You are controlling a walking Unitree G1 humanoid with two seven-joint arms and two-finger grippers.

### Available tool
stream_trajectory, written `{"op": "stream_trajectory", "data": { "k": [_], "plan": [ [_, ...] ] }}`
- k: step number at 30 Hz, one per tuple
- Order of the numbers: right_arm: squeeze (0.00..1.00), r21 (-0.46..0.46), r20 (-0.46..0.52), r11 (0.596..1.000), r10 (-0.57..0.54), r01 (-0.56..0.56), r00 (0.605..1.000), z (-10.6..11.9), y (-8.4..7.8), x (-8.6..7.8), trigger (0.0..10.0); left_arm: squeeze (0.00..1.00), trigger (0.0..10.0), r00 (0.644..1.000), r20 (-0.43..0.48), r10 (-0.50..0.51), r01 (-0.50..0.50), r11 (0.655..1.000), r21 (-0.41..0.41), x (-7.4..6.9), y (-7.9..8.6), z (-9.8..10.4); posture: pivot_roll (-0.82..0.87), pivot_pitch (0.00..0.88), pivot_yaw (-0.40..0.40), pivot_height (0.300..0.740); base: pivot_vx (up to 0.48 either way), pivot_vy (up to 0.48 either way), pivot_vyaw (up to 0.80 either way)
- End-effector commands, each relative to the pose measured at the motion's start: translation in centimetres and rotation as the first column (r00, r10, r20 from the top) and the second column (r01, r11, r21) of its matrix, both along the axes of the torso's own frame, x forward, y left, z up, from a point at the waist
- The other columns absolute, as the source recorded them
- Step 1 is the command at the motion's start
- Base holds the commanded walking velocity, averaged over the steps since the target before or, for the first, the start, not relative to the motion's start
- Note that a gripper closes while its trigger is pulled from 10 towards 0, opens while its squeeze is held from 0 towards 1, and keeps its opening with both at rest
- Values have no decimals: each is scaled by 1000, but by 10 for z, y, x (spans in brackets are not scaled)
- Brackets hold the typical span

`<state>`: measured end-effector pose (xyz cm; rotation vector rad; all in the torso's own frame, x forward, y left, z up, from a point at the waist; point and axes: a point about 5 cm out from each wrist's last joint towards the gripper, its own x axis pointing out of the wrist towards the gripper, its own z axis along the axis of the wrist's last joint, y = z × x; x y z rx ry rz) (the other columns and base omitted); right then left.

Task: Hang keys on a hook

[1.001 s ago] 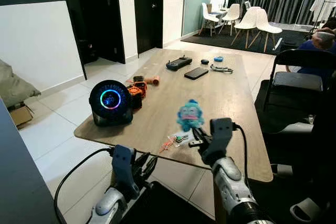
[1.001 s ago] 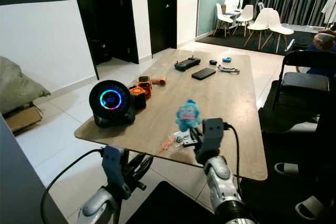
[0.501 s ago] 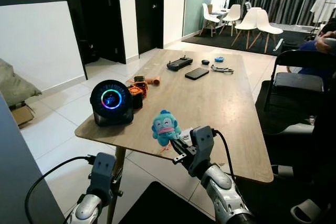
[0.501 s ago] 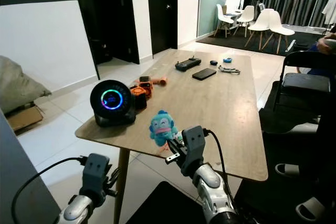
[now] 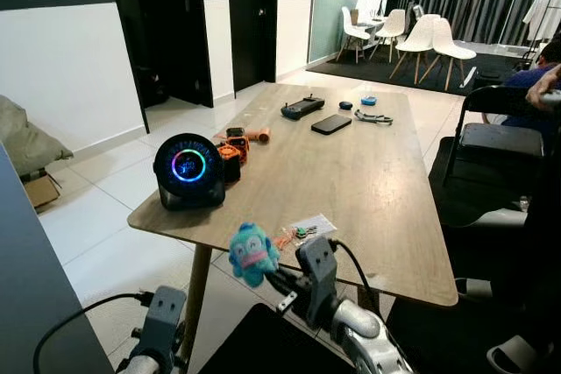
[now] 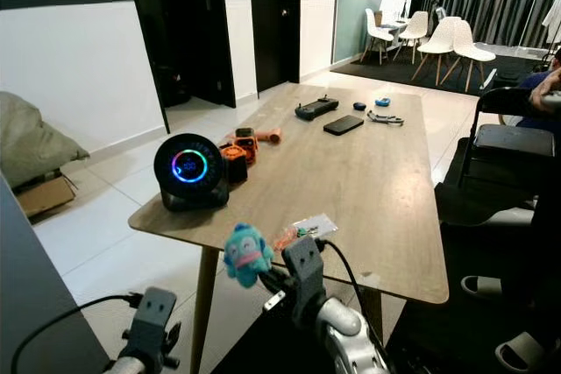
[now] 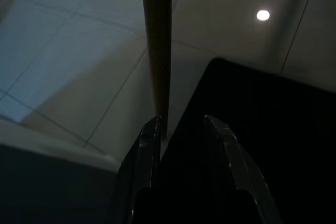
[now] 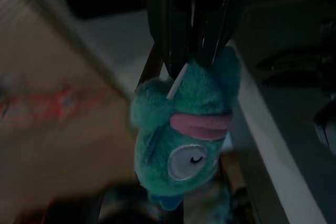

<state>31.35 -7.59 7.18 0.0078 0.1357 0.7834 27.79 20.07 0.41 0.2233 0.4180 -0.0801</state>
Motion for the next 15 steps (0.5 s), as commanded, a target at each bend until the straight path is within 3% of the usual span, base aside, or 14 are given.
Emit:
{"op": "stream_trajectory", "data": {
  "k": [1, 2, 3, 6, 8, 15],
  "plan": [
    [0, -99, -140, 995, 18, -33, 990, -31, -3, -14, 10000, 0, 10000, 998, -67, 3, -2, 1000, 10, -9, -6, -13, 6, 26, -6, 740, 0, 0, 0],
    [0, -99, -140, 995, 18, -33, 990, -31, -3, -14, 10000, 0, 10000, 998, -67, 3, -2, 1000, 10, -9, -6, -13, 6, 26, -6, 740, 0, 0, 0],
    [0, -161, -198, 986, 16, -49, 980, -44, -7, -20, 10000, 0, 10000, 997, -82, 5, -4, 1000, 19, -10, -8, -16, 6, 26, -6, 740, 0, 0, 0],
    [0, -177, -237, 983, 0, -43, 971, -53, -10, -24, 10000, 0, 10000, 996, -91, 11, -10, 1000, 19, -11, -9, -18, 8, 26, -7, 740, 0, 0, 0],
    [0, -219, -335, 975, -53, -23, 941, -76, -20, -40, 10000, 0, 10000, 994, -111, 19, -18, 1000, 8, -12, -12, -21, 11, 26, -7, 740, 0, 0, 0],
    [0, -241, -402, 970, -105, 5, 910, -92, -28, -53, 10000, 0, 10000, 993, -114, 24, -25, 1000, -10, -11, -14, -22, 9, 27, -2, 740, 0, 0, 0]
  ]
}}
